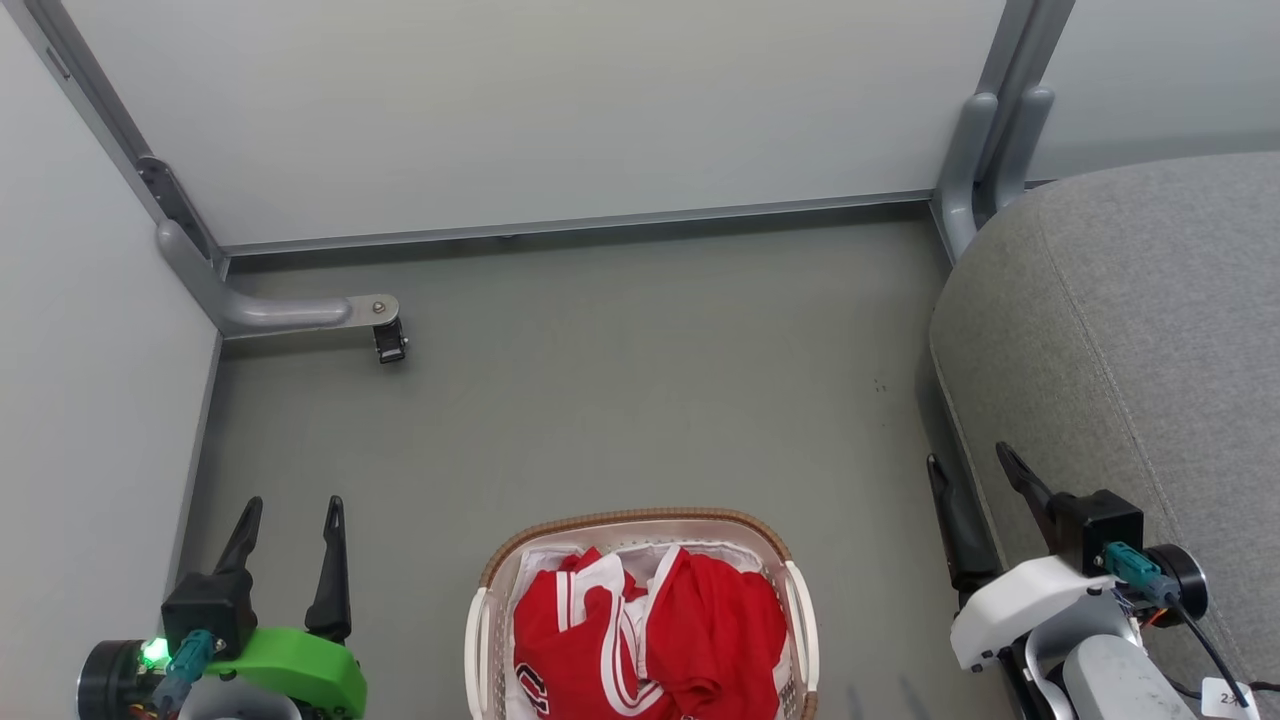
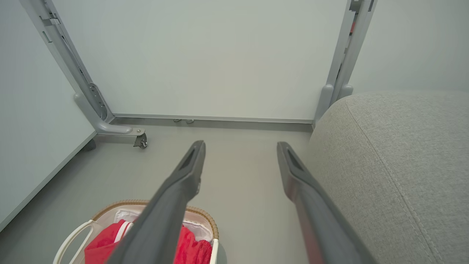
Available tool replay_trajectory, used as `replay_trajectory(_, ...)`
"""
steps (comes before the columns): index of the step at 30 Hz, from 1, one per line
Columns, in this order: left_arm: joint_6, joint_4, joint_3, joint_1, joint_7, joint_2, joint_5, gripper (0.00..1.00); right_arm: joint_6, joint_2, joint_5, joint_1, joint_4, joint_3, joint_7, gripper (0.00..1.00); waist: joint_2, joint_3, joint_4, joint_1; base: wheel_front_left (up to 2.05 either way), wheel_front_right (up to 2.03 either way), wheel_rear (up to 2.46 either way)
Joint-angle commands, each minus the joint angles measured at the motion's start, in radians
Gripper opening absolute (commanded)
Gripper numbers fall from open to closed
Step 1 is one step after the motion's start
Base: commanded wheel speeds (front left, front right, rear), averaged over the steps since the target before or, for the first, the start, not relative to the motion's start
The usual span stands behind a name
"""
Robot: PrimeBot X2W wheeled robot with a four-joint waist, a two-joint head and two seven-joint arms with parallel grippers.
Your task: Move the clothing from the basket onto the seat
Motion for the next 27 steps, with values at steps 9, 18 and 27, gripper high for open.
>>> replay_trajectory(9, -0.003, -0.003, 0.01, 0.006, -0.004, 0.004, 0.0, 1.0, 0.0, 0.004, -0.007, -0.004, 0.001, -0.007, -0.005, 1.0, 0.0, 0.008, 0.001, 0.0, 0.0, 0.0, 0.0)
replay_trajectory(18, -0.003, -0.007, 0.012, 0.008, -0.004, 0.002, -0.013, 1.0, 0.0, 0.005, -0.006, -0.002, -0.001, -0.005, -0.005, 1.0, 0.0, 0.009, 0.001, 0.0, 0.0, 0.0, 0.0)
replay_trajectory(27, -0.003, -0.003, -0.002, -0.009, -0.004, -0.001, -0.023, 1.0, 0.0, 0.004, -0.004, -0.024, -0.018, 0.003, -0.005, 1.0, 0.0, 0.037, -0.008, 0.0, 0.0, 0.0, 0.0)
